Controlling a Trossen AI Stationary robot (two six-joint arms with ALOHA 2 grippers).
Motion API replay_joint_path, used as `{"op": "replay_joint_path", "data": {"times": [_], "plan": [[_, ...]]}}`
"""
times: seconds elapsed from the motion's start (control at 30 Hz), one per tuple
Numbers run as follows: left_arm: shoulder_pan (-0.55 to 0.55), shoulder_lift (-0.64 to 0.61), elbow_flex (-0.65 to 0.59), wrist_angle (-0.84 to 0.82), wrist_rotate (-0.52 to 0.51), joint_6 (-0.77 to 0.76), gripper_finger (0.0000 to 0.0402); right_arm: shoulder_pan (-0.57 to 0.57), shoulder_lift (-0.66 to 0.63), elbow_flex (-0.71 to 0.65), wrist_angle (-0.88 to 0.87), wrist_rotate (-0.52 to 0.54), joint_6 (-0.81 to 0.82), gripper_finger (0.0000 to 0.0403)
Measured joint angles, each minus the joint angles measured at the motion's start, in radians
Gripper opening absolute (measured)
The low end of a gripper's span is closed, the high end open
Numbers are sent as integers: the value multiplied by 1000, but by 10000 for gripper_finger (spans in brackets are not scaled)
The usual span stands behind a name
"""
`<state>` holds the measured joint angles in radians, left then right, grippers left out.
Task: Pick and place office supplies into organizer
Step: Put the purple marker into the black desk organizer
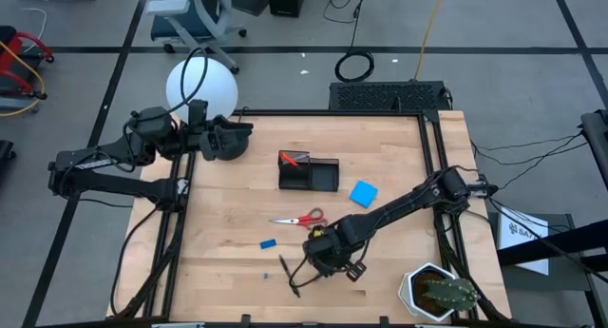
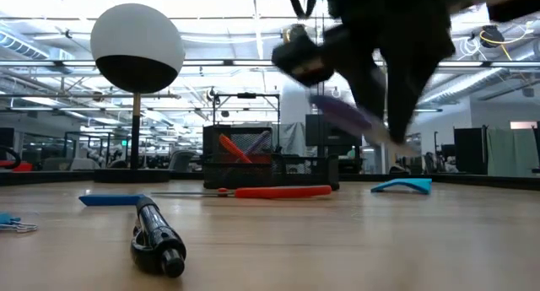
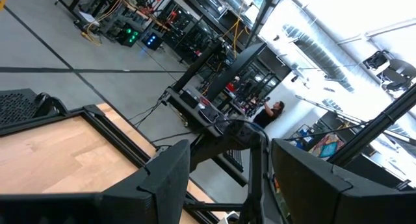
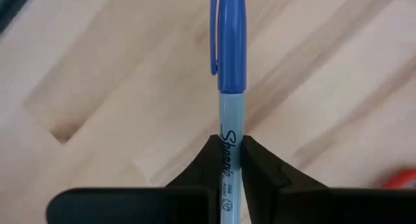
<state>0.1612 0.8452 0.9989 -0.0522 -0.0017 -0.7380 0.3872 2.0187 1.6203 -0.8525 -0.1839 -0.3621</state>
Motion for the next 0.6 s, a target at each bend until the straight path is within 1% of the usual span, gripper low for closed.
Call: {"op": "replay_joint_path", "data": {"times": [0.23, 0.37, 0.5, 0.6], "plan": [[0, 0, 0, 0, 0, -1, 221, -30, -74, 1, 63, 0, 108, 25], [0, 0, 0, 0, 0, -1, 221, -55, -113, 1, 121, 0, 205, 25], [0, 0, 0, 0, 0, -1, 221, -78, -146, 2, 213, 3, 305, 25], [0, 0, 0, 3, 0, -16, 221, -94, -167, 2, 315, 10, 373, 25]]}}
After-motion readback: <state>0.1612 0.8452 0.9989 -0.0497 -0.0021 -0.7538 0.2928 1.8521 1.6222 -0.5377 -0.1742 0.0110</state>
